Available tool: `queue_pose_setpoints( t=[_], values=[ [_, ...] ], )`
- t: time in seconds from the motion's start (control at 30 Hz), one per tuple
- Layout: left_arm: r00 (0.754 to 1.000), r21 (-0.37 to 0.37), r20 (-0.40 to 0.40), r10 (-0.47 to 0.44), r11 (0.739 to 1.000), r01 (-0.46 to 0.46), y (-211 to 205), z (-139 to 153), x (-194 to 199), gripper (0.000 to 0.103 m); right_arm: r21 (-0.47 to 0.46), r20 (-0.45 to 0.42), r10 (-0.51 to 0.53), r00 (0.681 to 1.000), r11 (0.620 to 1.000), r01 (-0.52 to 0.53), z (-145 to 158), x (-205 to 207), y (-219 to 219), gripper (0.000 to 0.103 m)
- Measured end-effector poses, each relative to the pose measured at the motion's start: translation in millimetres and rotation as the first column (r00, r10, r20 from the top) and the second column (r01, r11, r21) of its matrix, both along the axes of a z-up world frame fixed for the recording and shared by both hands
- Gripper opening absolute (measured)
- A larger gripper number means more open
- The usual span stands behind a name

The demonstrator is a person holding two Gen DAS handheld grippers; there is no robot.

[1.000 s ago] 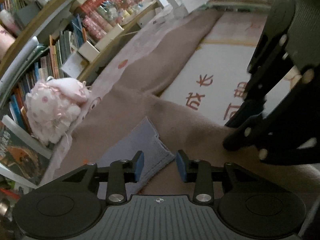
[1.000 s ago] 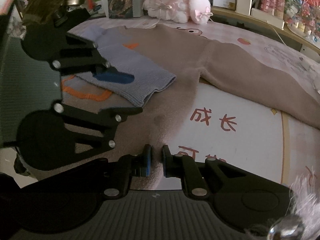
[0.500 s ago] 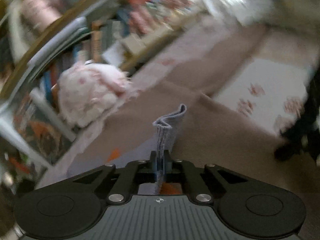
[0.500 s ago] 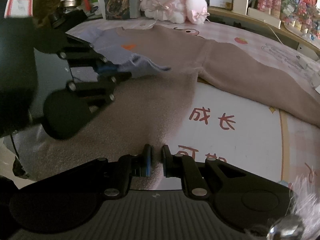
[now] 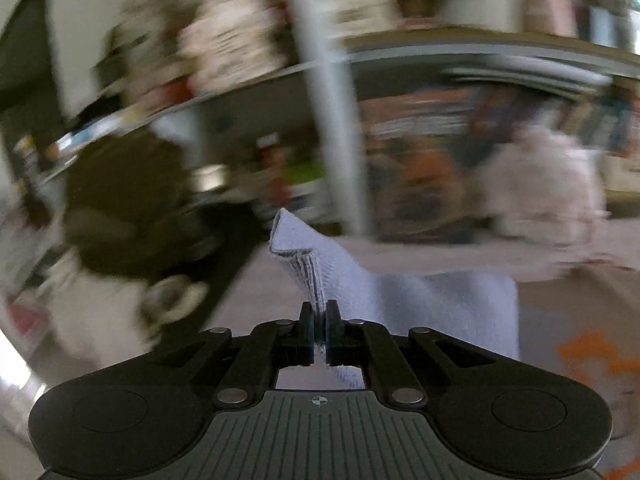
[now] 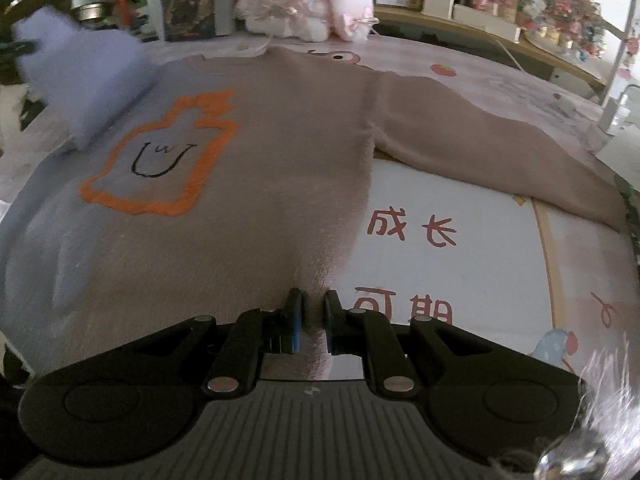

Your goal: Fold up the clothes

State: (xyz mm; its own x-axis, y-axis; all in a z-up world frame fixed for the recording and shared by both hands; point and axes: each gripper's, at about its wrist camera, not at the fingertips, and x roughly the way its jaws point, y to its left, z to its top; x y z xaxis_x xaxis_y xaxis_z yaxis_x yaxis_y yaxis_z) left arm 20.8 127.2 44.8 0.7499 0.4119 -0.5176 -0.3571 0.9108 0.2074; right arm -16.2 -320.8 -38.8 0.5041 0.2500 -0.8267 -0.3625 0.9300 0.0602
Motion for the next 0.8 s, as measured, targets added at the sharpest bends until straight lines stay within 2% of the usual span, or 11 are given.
queue_pose_setpoints(
  t=[0.3,0.33,0.6,0.7,0.8],
  values=[
    [0.989,0.008,-0.059,0.137,0.991,-0.137,88.0,-25.1,-10.8,0.006,-0.065,0.008,-0.106,0.994,0.992,0.106,2.2,-1.3,17.3,0.011],
    [0.986,0.010,-0.066,0.152,0.988,-0.151,97.7,-27.9,-12.0,0.011,-0.064,0.006,-0.115,0.993,0.991,0.115,2.1,-0.9,17.7,0.011],
    [0.975,0.033,-0.132,0.179,0.984,-0.176,116.2,-42.2,-25.6,0.016,-0.081,0.004,-0.144,0.990,0.986,0.144,3.1,0.4,22.6,0.011],
    [0.989,-0.031,-0.103,0.108,0.993,-0.112,105.3,-37.2,-43.4,0.016,-0.095,0.005,-0.137,0.991,0.986,0.137,3.3,0.5,24.5,0.011],
    [0.995,-0.154,-0.101,-0.027,0.988,0.011,76.6,-39.8,-57.7,0.016,-0.111,0.006,-0.124,0.992,0.986,0.124,3.5,1.0,26.6,0.011]
  ],
)
